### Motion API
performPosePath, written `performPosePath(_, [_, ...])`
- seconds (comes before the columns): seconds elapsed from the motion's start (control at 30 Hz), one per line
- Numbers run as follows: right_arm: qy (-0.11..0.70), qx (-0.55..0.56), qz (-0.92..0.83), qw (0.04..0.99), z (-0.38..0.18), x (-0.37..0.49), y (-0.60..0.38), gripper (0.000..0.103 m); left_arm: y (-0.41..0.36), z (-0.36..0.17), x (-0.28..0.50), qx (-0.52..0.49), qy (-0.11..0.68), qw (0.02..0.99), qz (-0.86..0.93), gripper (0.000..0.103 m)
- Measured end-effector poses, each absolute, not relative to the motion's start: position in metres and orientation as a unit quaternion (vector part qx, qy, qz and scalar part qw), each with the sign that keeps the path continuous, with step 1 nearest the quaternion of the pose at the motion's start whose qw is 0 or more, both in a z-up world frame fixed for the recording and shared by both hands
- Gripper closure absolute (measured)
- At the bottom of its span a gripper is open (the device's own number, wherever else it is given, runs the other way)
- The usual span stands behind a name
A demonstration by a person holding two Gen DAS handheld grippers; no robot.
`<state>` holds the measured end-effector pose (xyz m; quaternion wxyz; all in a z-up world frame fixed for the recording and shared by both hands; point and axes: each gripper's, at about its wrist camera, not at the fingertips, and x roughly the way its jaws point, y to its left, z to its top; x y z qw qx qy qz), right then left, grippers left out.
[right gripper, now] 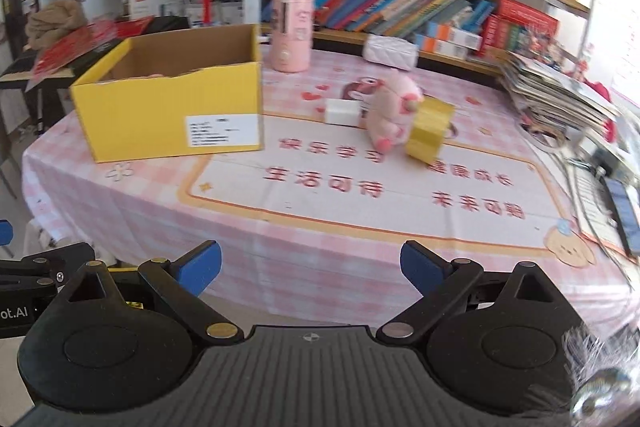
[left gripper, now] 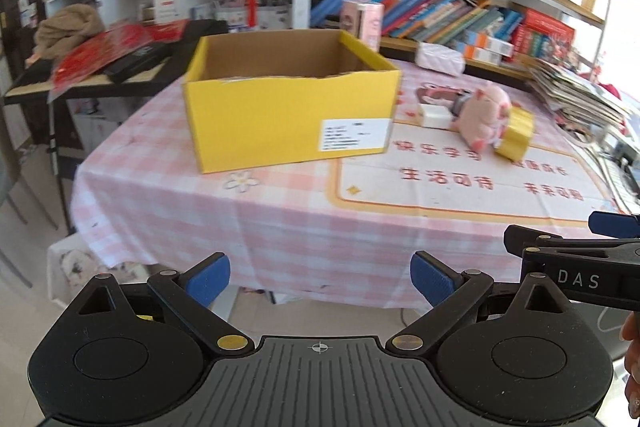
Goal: Organize objects
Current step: 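Withdraw both tools from the box toward the pig and tape roll, then grasp the yellow tape roll by its rim with the right tool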
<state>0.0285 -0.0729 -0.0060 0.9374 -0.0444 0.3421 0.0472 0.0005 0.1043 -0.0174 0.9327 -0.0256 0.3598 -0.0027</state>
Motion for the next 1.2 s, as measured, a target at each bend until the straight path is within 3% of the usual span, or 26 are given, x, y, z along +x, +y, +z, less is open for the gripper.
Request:
performPosePath(0.93, [0.362,-0.003,-0.002,0.932,-0.006,0.110,-0.183,0.009,0.006,-0.017,0.091,-0.005,0.353,0.934,-0.062,0.005])
performPosePath(1.2, [0.379,0.002,0.032,0.925,-0.014,0.163,-0.198,0.038,-0.009,-0.016,0.113,-0.012,0.343,0.938,-0.043,0.005])
